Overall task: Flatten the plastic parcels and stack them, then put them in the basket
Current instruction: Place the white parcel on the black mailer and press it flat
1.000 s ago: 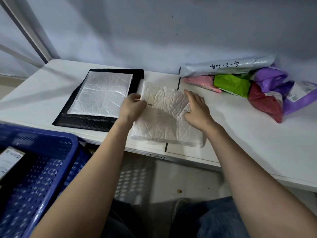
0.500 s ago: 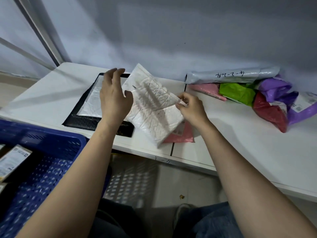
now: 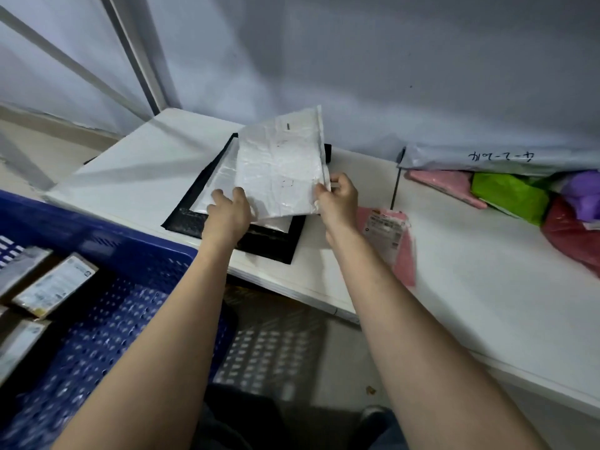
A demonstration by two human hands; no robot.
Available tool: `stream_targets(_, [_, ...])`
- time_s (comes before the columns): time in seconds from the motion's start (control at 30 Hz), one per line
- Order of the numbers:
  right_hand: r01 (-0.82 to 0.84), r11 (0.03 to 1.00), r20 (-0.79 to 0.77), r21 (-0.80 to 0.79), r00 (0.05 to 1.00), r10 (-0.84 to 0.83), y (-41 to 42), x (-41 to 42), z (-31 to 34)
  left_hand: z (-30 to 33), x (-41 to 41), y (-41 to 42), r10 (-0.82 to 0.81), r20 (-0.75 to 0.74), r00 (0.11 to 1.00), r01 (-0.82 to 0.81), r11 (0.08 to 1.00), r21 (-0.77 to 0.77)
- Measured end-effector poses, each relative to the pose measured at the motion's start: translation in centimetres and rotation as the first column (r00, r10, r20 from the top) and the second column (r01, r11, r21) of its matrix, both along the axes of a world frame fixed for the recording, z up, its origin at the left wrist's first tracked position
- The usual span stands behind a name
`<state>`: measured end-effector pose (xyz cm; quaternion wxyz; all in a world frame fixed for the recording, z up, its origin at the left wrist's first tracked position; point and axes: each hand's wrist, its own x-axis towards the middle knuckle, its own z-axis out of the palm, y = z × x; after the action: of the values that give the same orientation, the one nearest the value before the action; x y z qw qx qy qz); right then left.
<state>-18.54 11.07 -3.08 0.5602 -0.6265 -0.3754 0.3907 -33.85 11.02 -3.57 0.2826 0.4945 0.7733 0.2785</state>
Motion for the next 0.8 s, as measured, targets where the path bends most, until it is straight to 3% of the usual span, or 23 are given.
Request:
stream_targets(0.07, [0.035, 0.999, -0.088, 0.002, 0.995, -0.034, 0.6, -1.4, -0.3, -0.1, -0.6, 0.2, 0.043, 0.218, 0.975, -0.060, 0.996, 0.071])
stream_targets(0.13, [0.041, 0.999, -0.195, -0.020, 0.980, -0.044, 1.2, -2.3, -0.7, 0.1, -1.0, 0.6, 0.027, 0.297, 0.954, -0.096, 0.971, 0.219])
stream_targets(0.2, [0.025, 0.999, -0.242, -0.026, 0.970, -0.031, 1.9, -2.9, -1.2, 0.1, -1.5, 1.3, -0.003, 0.232, 0.973, -0.082, 0.931, 0.357])
stream_targets(0.33, [-0.098, 0.988, -0.214, -0.118, 0.974, 0.072, 2.5, -3.9, -2.2, -1.3, -2.7, 2.9, -0.047, 0.097, 0.994, -0.003, 0.889, 0.457])
stream_targets(0.47, [-0.196, 0.960, -0.002, -0.201, 0.980, 0.200, 2.2, -4.2, -3.0, -3.1, -3.3, 3.4, 0.056, -0.248, 0.967, 0.040, 0.929, 0.367])
stream_targets(0.57, [-0.226, 0.943, 0.214, -0.246, 0.936, 0.280, 2.0, -4.7, -3.9, -3.7, -2.7, 3.3, -0.053, -0.363, 0.930, 0.141, 0.965, 0.222])
stream_targets(0.7, [-0.202, 0.918, 0.596, -0.342, 0.709, 0.378, 1.2, -4.8, -4.8, -4.7, -2.2, 2.8, -0.215, -0.397, 0.892, 0.231, 0.973, -0.008])
stream_targets(0.8, [-0.230, 0.895, 0.706, -0.381, 0.552, 0.443, 0.8, -4.6, -5.3, -5.4, -2.4, 2.5, -0.304, -0.396, 0.867, 0.279, 0.953, -0.120])
